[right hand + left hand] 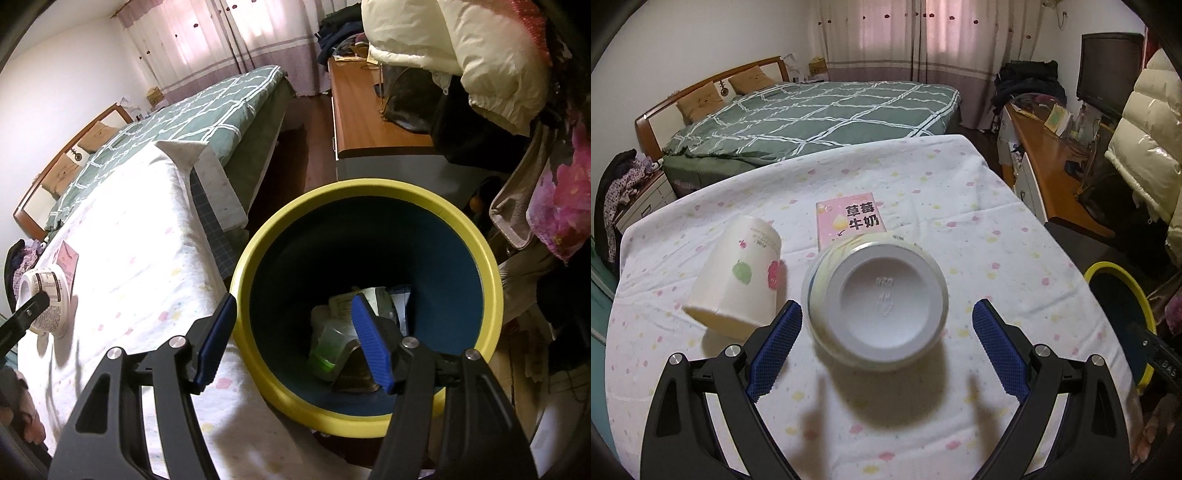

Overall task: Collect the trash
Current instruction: 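Reach the left tool to the upside-down white bowl and grasp it, then carry the white bowl over the bin and open the left tool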

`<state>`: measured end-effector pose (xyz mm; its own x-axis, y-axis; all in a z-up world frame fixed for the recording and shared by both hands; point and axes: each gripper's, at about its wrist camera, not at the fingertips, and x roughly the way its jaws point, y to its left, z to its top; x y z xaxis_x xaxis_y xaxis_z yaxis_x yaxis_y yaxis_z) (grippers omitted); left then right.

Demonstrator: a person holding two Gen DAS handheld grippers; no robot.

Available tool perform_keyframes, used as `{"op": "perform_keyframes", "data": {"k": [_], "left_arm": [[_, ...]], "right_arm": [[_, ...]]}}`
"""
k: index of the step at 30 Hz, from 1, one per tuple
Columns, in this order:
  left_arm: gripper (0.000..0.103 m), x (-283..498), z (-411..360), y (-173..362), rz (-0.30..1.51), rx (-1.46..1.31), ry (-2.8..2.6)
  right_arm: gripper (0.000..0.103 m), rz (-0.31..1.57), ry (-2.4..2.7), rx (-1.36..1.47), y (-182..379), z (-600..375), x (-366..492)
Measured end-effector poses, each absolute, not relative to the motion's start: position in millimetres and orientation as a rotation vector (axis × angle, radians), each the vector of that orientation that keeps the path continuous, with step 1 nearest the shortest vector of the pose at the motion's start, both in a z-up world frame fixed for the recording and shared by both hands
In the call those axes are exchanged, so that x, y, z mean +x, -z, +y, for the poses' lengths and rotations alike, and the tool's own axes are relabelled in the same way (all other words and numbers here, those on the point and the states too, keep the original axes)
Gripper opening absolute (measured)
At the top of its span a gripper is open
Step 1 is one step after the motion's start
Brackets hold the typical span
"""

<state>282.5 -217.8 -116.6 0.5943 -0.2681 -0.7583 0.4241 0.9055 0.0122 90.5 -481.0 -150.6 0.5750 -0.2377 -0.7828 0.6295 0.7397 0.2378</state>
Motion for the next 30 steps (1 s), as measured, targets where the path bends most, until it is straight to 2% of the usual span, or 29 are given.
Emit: {"op": "perform_keyframes", "data": {"k": [7,20,30], "left_arm": [[0.081,291.3,-225.0,121.9,0.833,0.219,0.39],[0.081,260.3,-232.9,94.8,0.762,0.228,0.437],[0.081,216.1,-286.5,80.1,0.749,0.241,0.587]], "right_arm": [[0.062,0.813,0.535,0.539,151.1,-481.2,91.8],[0.062,0.738,0.552,0.543,143.9,-482.0,73.2],[0.062,0.694,0.593,0.554,137.0,-504.9,40.7]]}}
